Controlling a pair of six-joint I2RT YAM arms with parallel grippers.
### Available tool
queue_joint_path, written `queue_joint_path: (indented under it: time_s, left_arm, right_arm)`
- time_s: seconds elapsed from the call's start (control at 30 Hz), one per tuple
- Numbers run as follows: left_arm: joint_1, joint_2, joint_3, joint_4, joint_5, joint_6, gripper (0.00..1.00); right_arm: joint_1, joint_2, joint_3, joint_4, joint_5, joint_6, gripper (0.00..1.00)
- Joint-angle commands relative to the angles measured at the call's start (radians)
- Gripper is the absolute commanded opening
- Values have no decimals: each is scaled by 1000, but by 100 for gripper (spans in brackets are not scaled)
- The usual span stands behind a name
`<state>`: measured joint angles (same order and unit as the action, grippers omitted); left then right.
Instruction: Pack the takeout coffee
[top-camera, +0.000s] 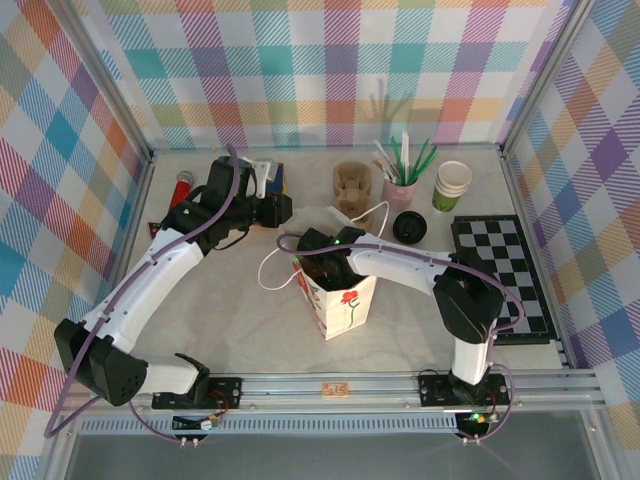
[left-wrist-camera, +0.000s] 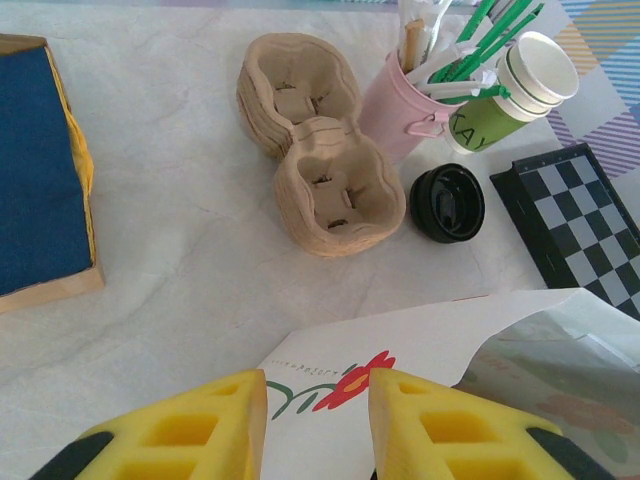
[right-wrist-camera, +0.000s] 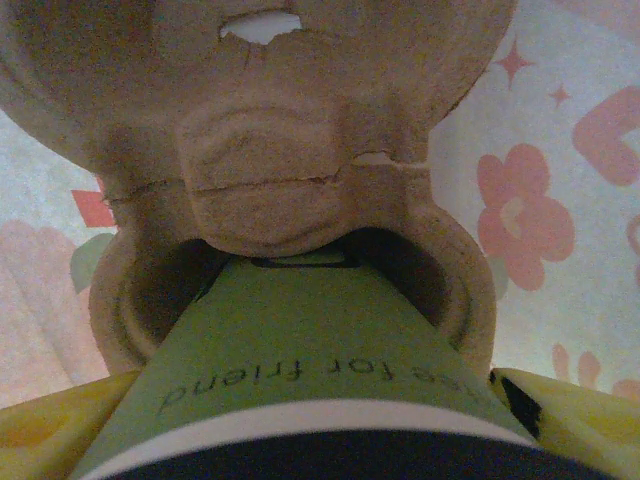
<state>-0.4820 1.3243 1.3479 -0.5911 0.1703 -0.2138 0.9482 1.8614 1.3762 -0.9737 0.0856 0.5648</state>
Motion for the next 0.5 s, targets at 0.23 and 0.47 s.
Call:
queue_joint_path:
  time_s: [0.23, 0.47]
  left_arm:
    - [-10, -18, -3, 20, -7, -7, 34]
    - [-10, -9, -3, 25, -6, -7, 34]
  right_arm:
    - [-5, 104, -40, 86, 14, 0, 38]
    - [-5, 78, 13, 28, 14, -20, 43]
